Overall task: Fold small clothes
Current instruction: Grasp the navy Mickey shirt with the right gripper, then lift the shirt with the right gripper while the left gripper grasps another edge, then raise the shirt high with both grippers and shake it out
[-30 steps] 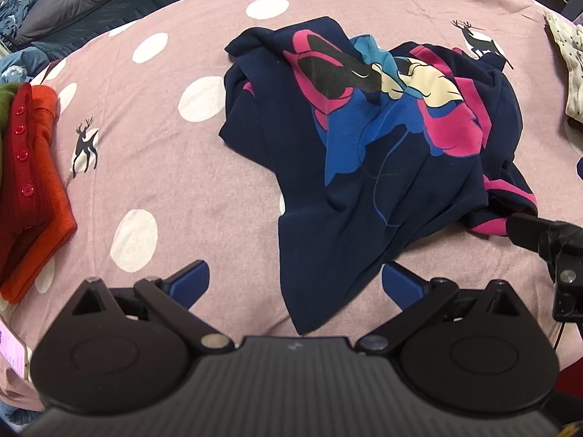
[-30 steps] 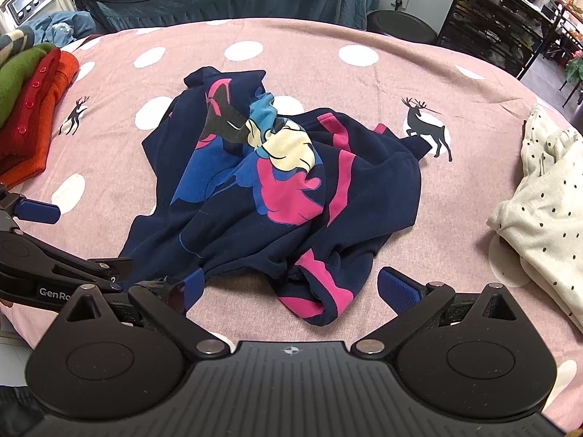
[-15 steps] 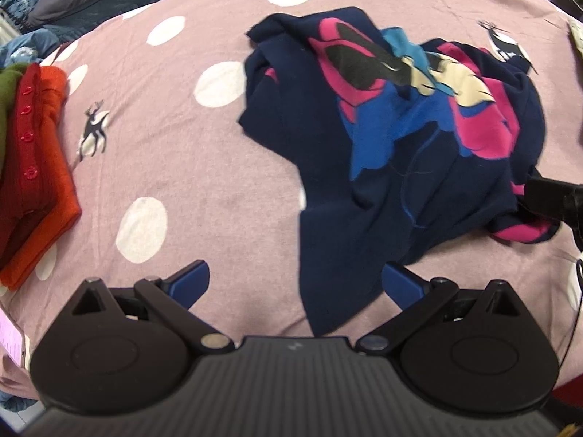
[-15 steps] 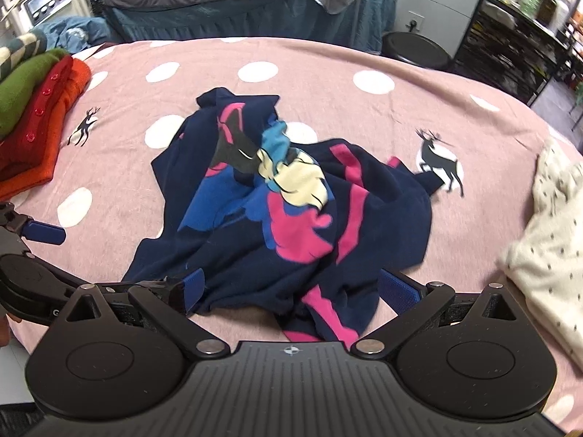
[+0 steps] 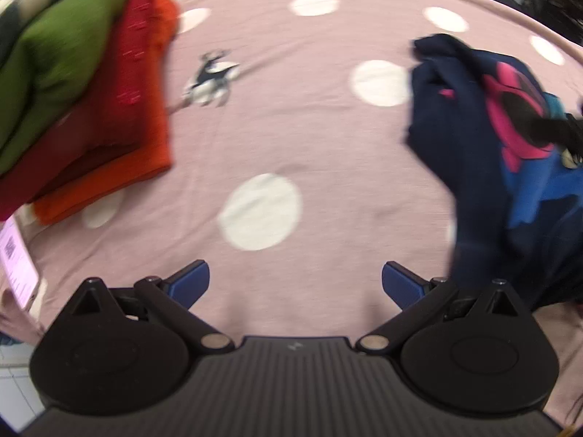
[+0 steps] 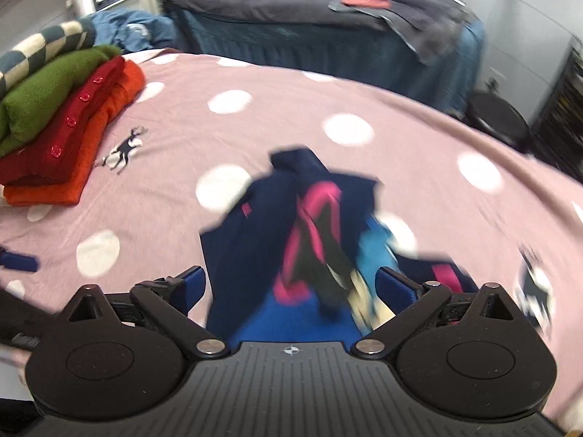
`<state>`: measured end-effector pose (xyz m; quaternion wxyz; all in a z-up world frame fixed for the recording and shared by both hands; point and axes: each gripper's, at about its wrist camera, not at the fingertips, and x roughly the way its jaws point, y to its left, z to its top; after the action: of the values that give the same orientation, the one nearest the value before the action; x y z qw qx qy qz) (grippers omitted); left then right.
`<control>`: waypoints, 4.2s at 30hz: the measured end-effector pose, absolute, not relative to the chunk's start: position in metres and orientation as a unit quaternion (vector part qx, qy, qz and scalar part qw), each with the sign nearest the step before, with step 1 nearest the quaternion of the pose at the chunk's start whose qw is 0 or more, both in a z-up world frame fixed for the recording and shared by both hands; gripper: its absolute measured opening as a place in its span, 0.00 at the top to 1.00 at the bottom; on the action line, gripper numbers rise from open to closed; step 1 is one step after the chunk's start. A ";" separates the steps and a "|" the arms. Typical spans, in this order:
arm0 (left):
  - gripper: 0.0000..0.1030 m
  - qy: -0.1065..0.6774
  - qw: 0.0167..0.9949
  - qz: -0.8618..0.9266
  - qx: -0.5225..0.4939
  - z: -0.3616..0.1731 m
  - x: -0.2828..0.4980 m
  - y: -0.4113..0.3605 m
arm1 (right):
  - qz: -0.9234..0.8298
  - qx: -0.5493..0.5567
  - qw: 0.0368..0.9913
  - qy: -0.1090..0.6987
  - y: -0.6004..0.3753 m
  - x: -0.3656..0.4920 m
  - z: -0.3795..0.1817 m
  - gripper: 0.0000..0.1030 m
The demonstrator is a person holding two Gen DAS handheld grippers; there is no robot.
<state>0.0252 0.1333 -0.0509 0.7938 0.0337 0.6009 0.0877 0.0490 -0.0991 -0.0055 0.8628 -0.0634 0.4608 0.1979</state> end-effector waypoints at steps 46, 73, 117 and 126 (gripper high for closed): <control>0.00 0.551 0.812 -0.154 0.113 -0.025 0.055 -0.032 | 0.057 0.187 0.874 0.444 -0.343 -0.056 0.017 0.00; 0.24 0.582 0.755 -0.300 0.037 -0.004 0.139 -0.135 | 0.244 0.135 0.794 0.541 -0.299 -0.179 0.024 0.92; 0.17 0.534 0.794 -0.288 -0.015 0.084 0.135 -0.067 | 0.202 0.030 0.922 0.329 -0.296 -0.158 0.180 0.92; 0.37 0.507 0.754 -0.296 0.294 0.033 0.107 -0.202 | 0.193 0.073 0.916 0.343 -0.278 -0.181 0.182 0.92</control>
<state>0.1073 -0.2019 0.0327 0.7540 0.2940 0.5072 -0.2962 -0.1810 -0.2777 0.1819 0.9163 0.0733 0.3430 0.1935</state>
